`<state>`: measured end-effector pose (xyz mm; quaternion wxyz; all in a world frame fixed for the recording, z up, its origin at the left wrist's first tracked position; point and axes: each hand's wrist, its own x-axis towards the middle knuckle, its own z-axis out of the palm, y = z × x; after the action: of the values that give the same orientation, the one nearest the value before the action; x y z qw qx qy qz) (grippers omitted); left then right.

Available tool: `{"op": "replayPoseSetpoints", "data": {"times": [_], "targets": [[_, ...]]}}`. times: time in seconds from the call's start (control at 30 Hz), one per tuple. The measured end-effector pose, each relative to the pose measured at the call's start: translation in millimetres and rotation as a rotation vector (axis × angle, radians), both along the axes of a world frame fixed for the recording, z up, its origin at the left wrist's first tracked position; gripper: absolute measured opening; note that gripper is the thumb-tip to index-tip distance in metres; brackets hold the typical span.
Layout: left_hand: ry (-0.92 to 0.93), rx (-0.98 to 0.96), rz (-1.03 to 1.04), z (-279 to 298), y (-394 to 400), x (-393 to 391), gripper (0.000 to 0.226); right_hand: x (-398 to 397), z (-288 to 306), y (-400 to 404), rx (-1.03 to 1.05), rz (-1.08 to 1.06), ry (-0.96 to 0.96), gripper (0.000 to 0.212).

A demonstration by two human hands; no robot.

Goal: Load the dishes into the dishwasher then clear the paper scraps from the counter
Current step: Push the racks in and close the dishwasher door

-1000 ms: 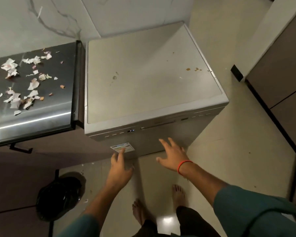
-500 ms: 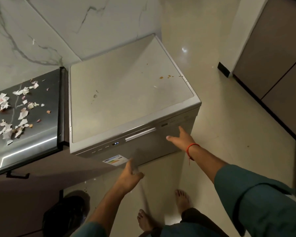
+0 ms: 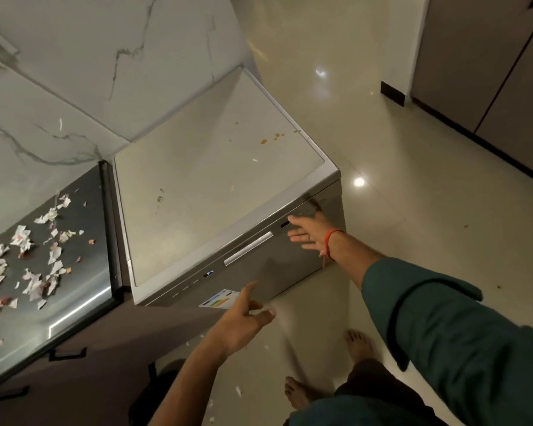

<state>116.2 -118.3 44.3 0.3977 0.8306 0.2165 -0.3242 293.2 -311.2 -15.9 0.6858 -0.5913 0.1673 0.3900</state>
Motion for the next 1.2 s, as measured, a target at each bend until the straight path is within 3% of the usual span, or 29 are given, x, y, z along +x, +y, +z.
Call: {"op": "replayPoseSetpoints", "data": {"times": [0.07,0.2,0.37,0.5,0.7,0.9,1.2], "targets": [[-0.006,0.022,0.011,4,6,0,0.077,1,3,3,0.045,-0.053,-0.003,0.045],[0.048,0.042,0.006,9,14,0,0.079,6,0,9,0.025,-0.19,0.002,0.038],[0.077,0.043,0.009,12,10,3,0.082,11,0,10,-0.003,-0.226,0.009,0.032],[0.095,0.048,-0.008,11,4,7,0.089,17,8,10,0.034,-0.207,0.036,0.014],[0.097,0.059,-0.071,7,-6,21,0.081,44,31,-17,0.387,-0.261,0.145,0.025],[0.074,0.092,-0.159,6,-25,34,0.076,35,17,-45,0.252,-0.083,0.105,0.036],[0.092,0.112,-0.143,16,-14,26,0.075,25,27,-26,0.349,-0.323,0.127,0.015]]}}
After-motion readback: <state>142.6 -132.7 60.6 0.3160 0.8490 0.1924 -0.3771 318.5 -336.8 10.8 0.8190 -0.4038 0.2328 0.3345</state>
